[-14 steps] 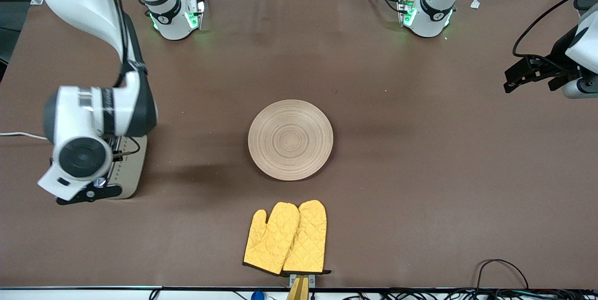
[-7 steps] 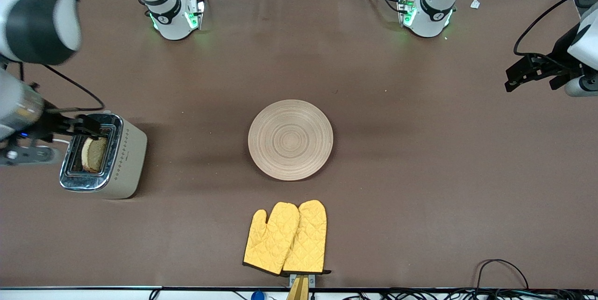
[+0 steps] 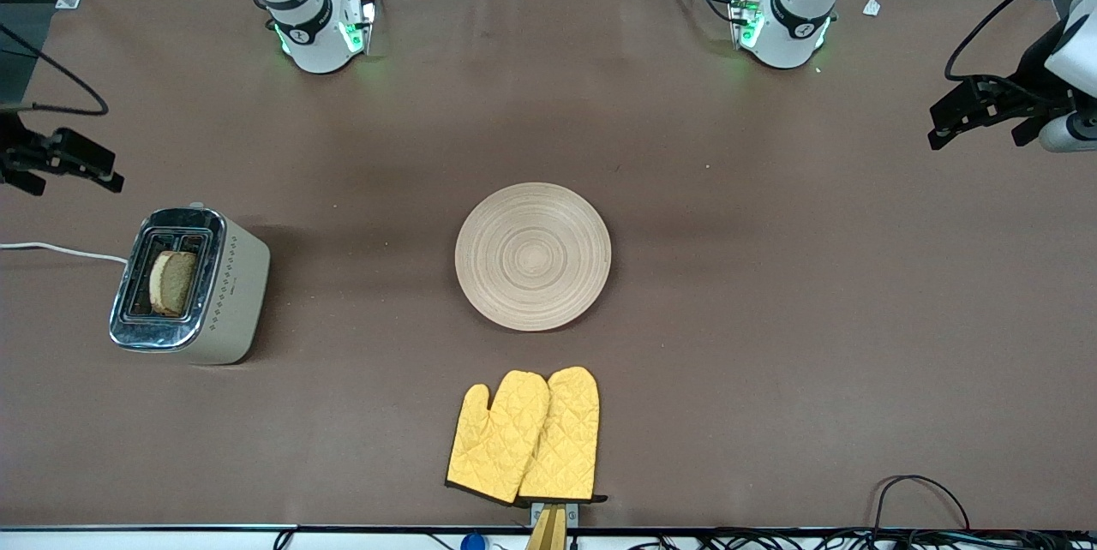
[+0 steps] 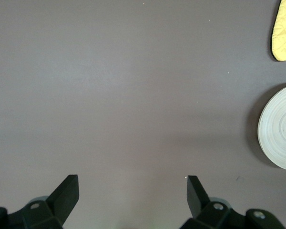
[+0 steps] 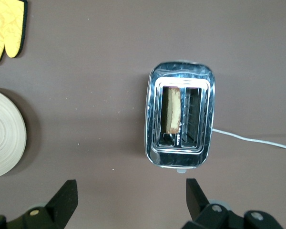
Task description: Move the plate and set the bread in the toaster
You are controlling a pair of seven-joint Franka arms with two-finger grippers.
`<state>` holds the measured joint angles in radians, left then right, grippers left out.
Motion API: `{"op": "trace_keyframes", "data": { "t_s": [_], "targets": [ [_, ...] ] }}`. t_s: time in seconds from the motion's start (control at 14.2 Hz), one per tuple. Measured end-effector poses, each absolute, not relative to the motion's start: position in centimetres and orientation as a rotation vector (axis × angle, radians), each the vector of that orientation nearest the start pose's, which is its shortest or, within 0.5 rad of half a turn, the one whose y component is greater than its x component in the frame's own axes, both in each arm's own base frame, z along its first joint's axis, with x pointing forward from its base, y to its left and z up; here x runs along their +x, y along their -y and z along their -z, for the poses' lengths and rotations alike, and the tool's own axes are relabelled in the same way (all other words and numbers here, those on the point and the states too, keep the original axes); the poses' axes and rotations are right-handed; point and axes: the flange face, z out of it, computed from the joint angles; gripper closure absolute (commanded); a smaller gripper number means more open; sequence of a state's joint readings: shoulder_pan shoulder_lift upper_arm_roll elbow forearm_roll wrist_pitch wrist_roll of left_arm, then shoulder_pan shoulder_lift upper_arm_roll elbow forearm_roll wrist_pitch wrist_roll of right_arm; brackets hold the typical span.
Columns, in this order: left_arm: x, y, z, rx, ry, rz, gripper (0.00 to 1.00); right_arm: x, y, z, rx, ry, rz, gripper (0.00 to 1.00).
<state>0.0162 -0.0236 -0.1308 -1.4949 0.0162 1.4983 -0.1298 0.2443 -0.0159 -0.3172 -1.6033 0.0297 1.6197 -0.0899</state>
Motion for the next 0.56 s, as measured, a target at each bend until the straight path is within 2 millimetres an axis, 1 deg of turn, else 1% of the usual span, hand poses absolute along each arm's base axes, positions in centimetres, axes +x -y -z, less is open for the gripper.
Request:
{"op": "trace_keyframes", "data": {
  "t_s": [0.07, 0.14, 0.28, 0.35, 0.56],
  "targets": [
    [53.3, 6.2, -66.5, -3.124, 0.025, 0.054, 0.00, 54.5, 4.4, -61.9, -3.103, 0.016, 0.064, 0.00],
    [53.0, 6.2, -66.3, -3.122, 0.023, 0.062, 0.00, 54.2, 4.0, -61.7, -3.106, 0.027, 0.079, 0.00],
    [52.5, 6.2, -66.2, -3.120, 0.024, 0.068, 0.00, 54.3, 2.3, -62.0, -3.111, 0.062, 0.109, 0.00],
    [52.5, 6.2, -66.3, -3.121, 0.026, 0.074, 0.00, 54.3, 2.0, -62.1, -3.111, 0.070, 0.114, 0.00],
    [52.7, 5.8, -66.3, -3.121, 0.036, 0.076, 0.00, 54.3, 2.5, -62.1, -3.111, 0.059, 0.114, 0.00]
  ]
}}
